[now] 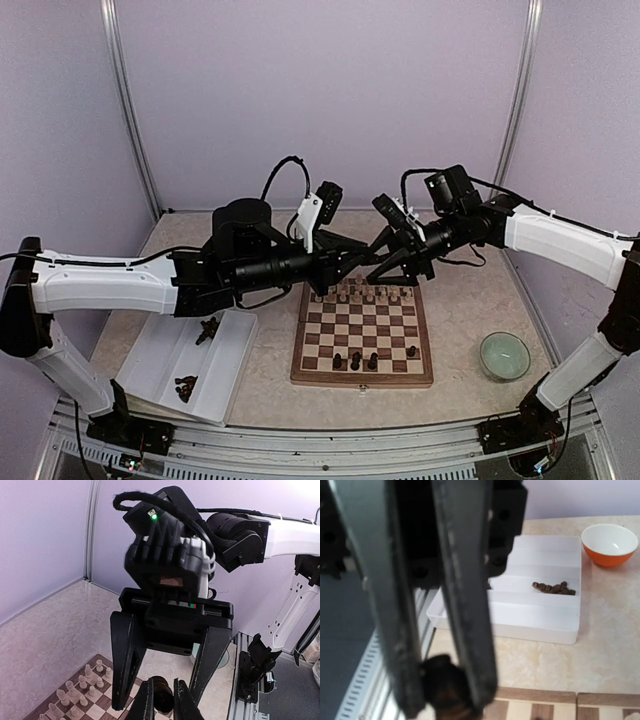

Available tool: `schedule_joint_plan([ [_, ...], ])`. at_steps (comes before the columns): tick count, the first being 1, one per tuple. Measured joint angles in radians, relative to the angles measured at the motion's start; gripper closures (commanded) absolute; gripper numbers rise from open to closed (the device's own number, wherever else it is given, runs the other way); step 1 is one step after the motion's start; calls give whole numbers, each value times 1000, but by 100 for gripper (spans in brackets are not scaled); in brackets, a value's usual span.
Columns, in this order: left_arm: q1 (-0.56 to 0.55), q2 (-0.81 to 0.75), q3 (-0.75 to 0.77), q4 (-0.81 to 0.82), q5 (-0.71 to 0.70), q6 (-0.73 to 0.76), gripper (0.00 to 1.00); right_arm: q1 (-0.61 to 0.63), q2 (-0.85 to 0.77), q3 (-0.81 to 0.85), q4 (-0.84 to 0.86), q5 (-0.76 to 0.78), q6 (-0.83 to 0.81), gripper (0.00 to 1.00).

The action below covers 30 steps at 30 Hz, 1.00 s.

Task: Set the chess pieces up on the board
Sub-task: Pick up the bishop from the storage box, then place the bishop on f8.

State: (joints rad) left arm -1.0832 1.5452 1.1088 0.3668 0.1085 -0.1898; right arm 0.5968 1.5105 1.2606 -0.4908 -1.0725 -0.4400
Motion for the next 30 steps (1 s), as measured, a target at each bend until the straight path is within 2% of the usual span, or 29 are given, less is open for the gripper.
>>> schedule_joint_plan([
  [4,0,6,57,-77,2,13,95,-75,-28,-23,-44,21,-67,34],
  [10,-3,39,169,-253,50,62,95,-382,-129,-177,-43,29,-127,34],
  [13,-16,101,236,-367,85,105,95,-452,-152,-262,-1,28,-111,34],
  [16,-38,187,299,-475,122,151,94,-468,-161,-314,19,44,-108,34],
  [23,-81,401,460,-719,165,249,93,-468,-171,-320,58,52,-110,34],
  [30,-103,514,558,-831,164,307,91,-468,-171,-320,63,55,-125,34],
])
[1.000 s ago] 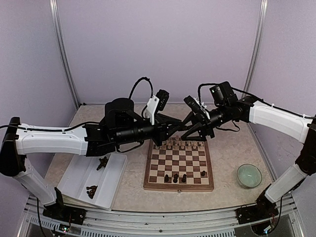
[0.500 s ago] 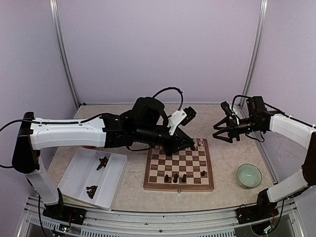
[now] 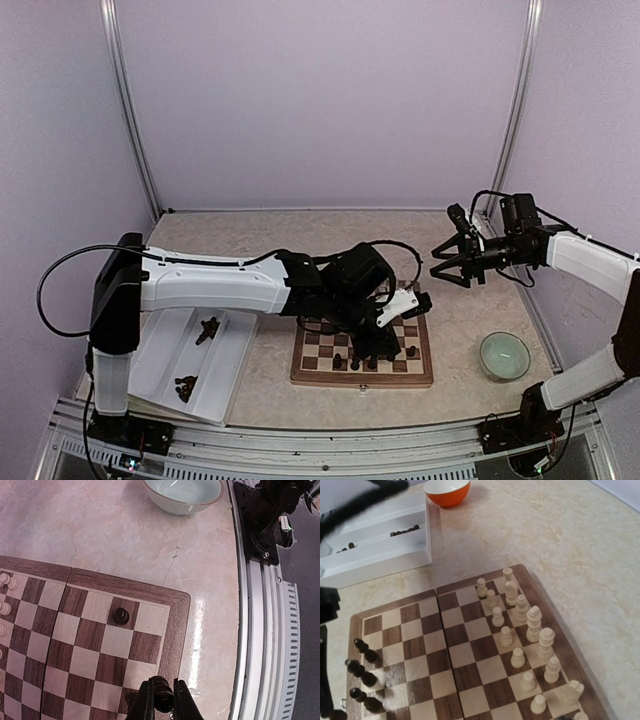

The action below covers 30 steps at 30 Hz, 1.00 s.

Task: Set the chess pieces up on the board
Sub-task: Place the bishop on f8.

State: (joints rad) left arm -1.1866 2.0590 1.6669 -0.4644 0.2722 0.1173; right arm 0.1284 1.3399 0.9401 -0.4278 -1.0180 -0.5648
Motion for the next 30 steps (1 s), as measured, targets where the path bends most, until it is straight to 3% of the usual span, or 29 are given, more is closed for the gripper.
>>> schedule_joint_plan([
  [23,-11,134,87,-82,-54,45,85,0,5,0,-20,-14,-40,34],
  [30,-11,146,90,-82,-72,46,72,0,8,0,-32,-18,-47,34],
])
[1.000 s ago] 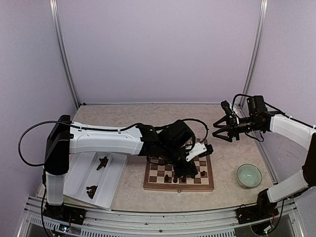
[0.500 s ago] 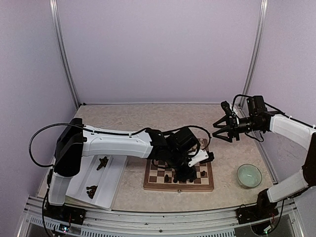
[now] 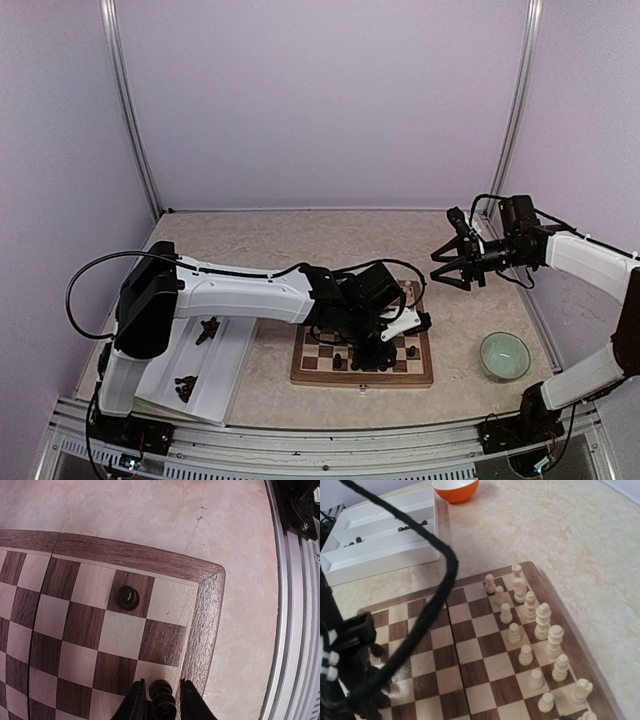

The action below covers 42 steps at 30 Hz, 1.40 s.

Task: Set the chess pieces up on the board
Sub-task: Place the bishop on f8, then adjust the king at e8.

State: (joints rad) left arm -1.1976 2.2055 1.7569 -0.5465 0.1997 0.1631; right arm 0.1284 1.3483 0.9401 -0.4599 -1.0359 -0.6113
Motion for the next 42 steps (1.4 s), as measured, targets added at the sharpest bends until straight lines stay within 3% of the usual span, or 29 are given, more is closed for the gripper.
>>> schedule_joint_plan([
  [9,0,3,0,7,-5,-2,60,0,10,0,-8,-4,-6,34],
  [23,1,-9,-3,56,6,-27,57,0,11,0,-15,-12,-20,34],
  [26,14,-56,-47,75,-19,-68,62,0,11,0,-18,-15,-22,35],
  [30,63,-120,-86,94,-24,-134,79,0,11,0,-21,-19,-24,35],
  [35,149,-135,-68,80,56,-154,85,0,17,0,-24,-22,-27,35],
  [42,163,-60,32,-41,184,-67,93,0,18,0,-31,-22,-31,35],
])
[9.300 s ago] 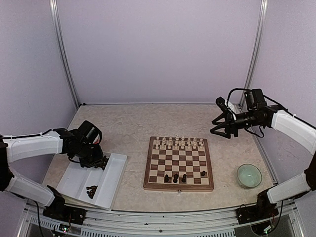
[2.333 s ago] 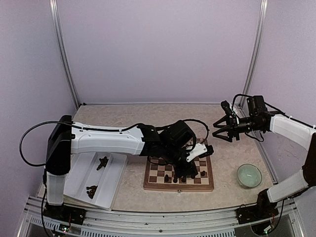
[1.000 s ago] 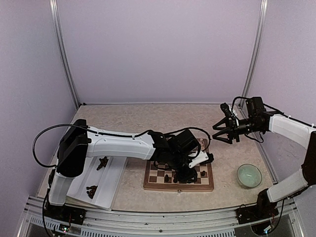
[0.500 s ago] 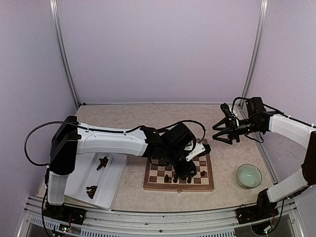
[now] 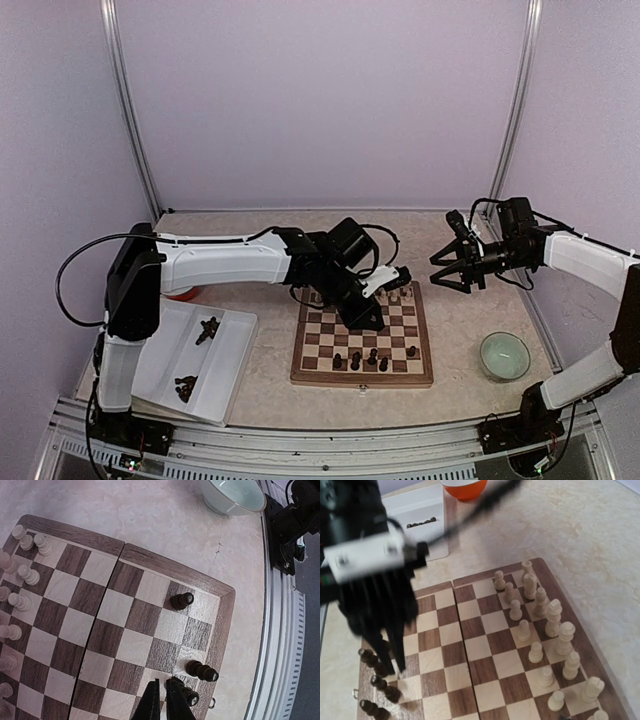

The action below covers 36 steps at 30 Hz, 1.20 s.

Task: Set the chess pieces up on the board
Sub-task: Adjust the king at e8.

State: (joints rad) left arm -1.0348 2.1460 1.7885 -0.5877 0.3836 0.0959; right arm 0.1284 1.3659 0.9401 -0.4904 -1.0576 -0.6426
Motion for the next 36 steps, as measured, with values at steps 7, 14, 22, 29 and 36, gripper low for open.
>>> schedule_joint_plan([
  [7,10,106,92,-105,41,98,94,0,0,0,-6,0,-2,35],
  [14,17,159,127,-157,61,163,93,0,0,0,-9,0,-7,35],
  [22,17,183,131,-169,74,214,91,0,4,0,-13,0,-14,35],
  [29,16,184,129,-169,108,252,90,0,14,0,-19,0,-20,35],
  [36,12,184,105,-172,141,280,90,0,14,0,-22,0,-23,35],
])
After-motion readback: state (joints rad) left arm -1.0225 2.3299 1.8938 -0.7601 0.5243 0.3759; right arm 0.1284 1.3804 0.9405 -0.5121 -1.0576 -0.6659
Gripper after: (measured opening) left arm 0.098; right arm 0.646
